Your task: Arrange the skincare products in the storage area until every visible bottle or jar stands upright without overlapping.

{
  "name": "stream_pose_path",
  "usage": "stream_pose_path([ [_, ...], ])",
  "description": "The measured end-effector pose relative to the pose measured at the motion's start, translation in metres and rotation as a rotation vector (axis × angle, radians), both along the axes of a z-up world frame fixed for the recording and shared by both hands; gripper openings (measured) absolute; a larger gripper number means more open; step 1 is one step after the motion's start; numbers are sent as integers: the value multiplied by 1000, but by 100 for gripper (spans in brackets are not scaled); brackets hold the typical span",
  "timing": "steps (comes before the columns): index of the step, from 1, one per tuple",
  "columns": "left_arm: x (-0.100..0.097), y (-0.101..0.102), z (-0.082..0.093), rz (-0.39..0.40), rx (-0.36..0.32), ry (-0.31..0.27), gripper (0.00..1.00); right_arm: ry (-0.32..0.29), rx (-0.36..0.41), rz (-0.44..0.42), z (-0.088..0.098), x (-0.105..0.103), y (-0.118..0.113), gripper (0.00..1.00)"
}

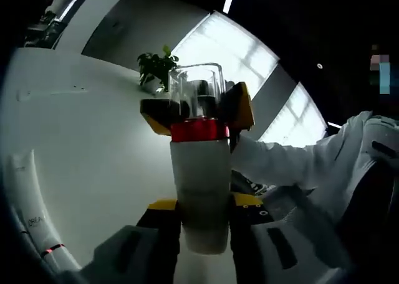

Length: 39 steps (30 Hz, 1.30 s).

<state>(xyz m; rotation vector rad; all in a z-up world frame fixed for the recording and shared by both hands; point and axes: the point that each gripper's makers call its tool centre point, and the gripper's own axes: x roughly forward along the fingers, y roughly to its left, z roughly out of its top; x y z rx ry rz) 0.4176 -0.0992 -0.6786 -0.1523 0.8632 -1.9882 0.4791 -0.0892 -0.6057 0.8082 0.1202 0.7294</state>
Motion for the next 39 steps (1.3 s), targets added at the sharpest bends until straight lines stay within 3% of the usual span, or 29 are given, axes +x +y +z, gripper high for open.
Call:
stream_pose_path([
  [5,8,0,-10,34,2,-85,27,-40,-26,-26,-3,1,0,25],
  [6,11,-1,-14,36,-1,-133,27,-37,-28,-20,-4,0,1,26],
  [9,8,-3,-22,71,22,-202,27,-6,-72,-46,-11,3,-2,29],
  [11,10,-5,-27,114,36,-244,27,23,-112,-87,-16,6,-7,30],
  [15,25,-12,-37,251,66,-384,27,38,-253,-212,-23,12,-18,31],
  [19,39,-14,-43,398,97,-442,27,94,-363,-342,-29,18,-26,28],
  [23,47,-15,-47,478,115,-524,27,100,-444,-394,-30,21,-25,26],
  [25,51,-15,-49,510,127,-559,27,110,-448,-415,-29,23,-23,26],
  [29,52,-14,-48,543,138,-571,27,118,-479,-452,-30,27,-23,26],
  [31,54,-13,-49,567,149,-584,27,107,-538,-465,-31,28,-23,25],
  [34,59,-10,-51,601,157,-638,27,106,-578,-483,-33,28,-22,24],
  [38,59,-8,-50,610,154,-642,27,67,-686,-498,-32,27,-20,23],
  [39,59,-8,-50,614,152,-639,27,75,-667,-494,-32,27,-16,23],
])
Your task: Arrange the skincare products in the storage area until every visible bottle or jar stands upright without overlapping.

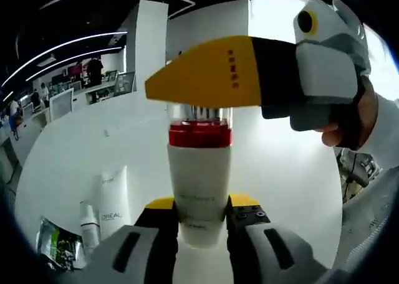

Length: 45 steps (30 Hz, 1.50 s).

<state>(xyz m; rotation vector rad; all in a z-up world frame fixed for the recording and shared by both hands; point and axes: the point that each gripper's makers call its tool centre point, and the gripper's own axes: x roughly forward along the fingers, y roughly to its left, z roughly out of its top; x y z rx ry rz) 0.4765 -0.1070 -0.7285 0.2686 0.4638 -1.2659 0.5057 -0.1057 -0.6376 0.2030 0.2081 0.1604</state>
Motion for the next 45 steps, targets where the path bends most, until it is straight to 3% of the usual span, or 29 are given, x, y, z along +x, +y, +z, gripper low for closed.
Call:
stream_pose_path([
  [5,-1,0,1,-5,-10,12,27,32,-7,-1,0,-2,0,21],
  [11,1,-3,6,-26,-37,-17,28,4,-72,38,7,-6,7,21],
  [12,-1,-5,10,-52,-72,-10,28,-15,-90,65,10,-7,9,20],
  [16,-1,-3,16,-97,-93,-17,29,-36,-43,116,13,-11,6,20],
  [18,-9,-7,25,-179,-146,4,28,-45,-11,161,15,-14,6,20],
  [20,-17,-5,30,-257,-162,73,29,-42,17,198,19,-19,4,20],
  [22,-18,-5,37,-316,-173,45,30,-53,39,241,24,-23,5,20],
  [26,-27,-5,40,-401,-179,122,30,-40,54,302,27,-28,5,20],
  [33,-44,-1,48,-587,-193,170,30,-34,29,436,34,-42,18,20],
  [37,-52,0,57,-682,-233,147,31,-46,65,500,40,-49,17,20],
  [45,-62,-2,63,-764,-242,109,32,-71,60,594,47,-54,29,20],
])
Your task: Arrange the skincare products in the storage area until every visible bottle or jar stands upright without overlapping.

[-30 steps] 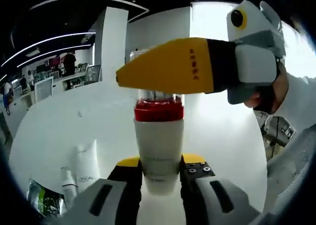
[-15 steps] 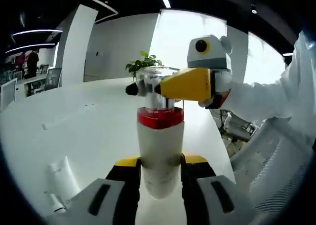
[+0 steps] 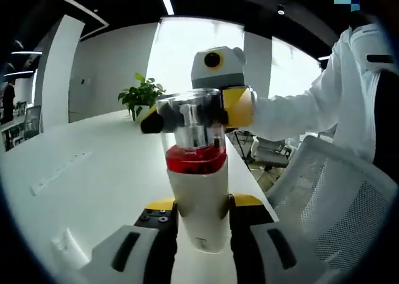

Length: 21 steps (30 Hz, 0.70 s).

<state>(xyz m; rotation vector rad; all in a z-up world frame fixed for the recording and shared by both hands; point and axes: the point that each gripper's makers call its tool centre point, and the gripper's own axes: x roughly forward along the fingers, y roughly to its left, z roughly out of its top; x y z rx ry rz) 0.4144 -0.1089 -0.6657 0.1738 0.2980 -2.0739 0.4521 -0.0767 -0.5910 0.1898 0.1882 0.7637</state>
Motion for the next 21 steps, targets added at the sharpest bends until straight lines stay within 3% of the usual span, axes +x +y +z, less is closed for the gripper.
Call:
stream_pose_path([
  [6,0,0,-2,1,21,-19,28,-34,-22,31,1,0,2,21],
  [9,9,-6,-4,45,8,-95,28,-109,-88,51,1,2,2,21],
  [14,17,-15,-12,94,23,-104,28,-111,-116,56,-6,10,-2,21],
  [21,26,-22,-27,150,59,-170,28,-110,-180,55,-27,21,-7,22],
])
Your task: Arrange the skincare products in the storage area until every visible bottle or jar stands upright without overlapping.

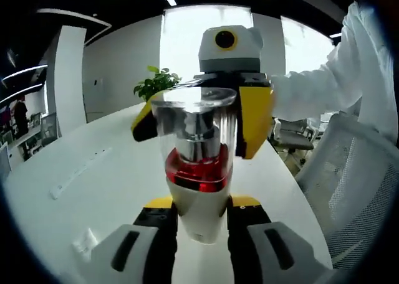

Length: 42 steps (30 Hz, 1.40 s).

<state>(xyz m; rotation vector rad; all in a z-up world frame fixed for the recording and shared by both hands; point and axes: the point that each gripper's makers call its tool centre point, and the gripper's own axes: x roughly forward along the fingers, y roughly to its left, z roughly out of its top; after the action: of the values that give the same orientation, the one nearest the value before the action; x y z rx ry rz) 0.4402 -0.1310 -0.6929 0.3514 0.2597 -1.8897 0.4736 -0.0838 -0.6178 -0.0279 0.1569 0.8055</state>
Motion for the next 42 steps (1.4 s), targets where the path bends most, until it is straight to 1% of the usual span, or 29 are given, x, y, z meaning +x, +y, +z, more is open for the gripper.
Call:
stream_pose_path([
  [2,4,0,-4,13,10,-7,28,-8,-2,2,-4,3,-2,22],
  [5,13,0,-12,43,33,-37,28,-7,-8,13,-8,8,-4,23],
  [7,17,-1,-15,60,45,-37,28,12,-2,22,-13,14,-7,23],
  [9,27,-4,-20,90,54,-31,28,15,-1,32,-15,19,-8,23],
  [10,31,-4,-21,99,55,-39,28,19,2,36,-16,22,-9,23],
  [13,36,-4,-25,120,63,-30,28,32,8,42,-20,25,-7,23],
  [15,41,-5,-30,142,71,-51,28,34,6,55,-24,28,-9,23],
  [17,43,-7,-27,152,62,-43,28,35,28,55,-22,31,-13,24],
  [18,45,-8,-27,158,60,-57,28,36,38,51,-21,33,-14,24],
  [19,47,-9,-27,163,60,-58,28,39,51,52,-21,33,-14,24],
  [21,49,-10,-27,167,61,-60,28,45,62,51,-21,36,-18,25],
  [23,47,-11,-26,173,65,-74,28,52,67,58,-21,36,-17,25],
  [25,48,-10,-26,181,66,-72,28,59,72,62,-20,36,-16,25],
  [28,49,-10,-25,171,53,-90,29,62,77,64,-20,37,-16,25],
  [29,48,-9,-25,171,56,-86,30,64,90,61,-18,37,-16,25],
  [30,48,-9,-25,172,57,-84,30,54,135,53,-10,39,-16,25],
  [31,48,-9,-25,170,56,-83,30,26,200,51,4,40,-17,24],
  [32,48,-9,-25,168,56,-72,30,1,224,51,12,41,-18,23],
  [33,48,-8,-24,164,50,-64,30,-24,219,37,16,43,-21,21],
  [34,48,-9,-24,163,51,-61,30,-30,185,25,15,44,-24,20],
  [37,47,-10,-23,155,43,-65,30,-3,192,33,16,44,-26,19],
  [40,48,-11,-15,158,21,-36,30,9,172,36,12,42,-26,18],
  [42,49,-12,-12,161,11,-37,31,18,168,43,9,40,-24,18],
])
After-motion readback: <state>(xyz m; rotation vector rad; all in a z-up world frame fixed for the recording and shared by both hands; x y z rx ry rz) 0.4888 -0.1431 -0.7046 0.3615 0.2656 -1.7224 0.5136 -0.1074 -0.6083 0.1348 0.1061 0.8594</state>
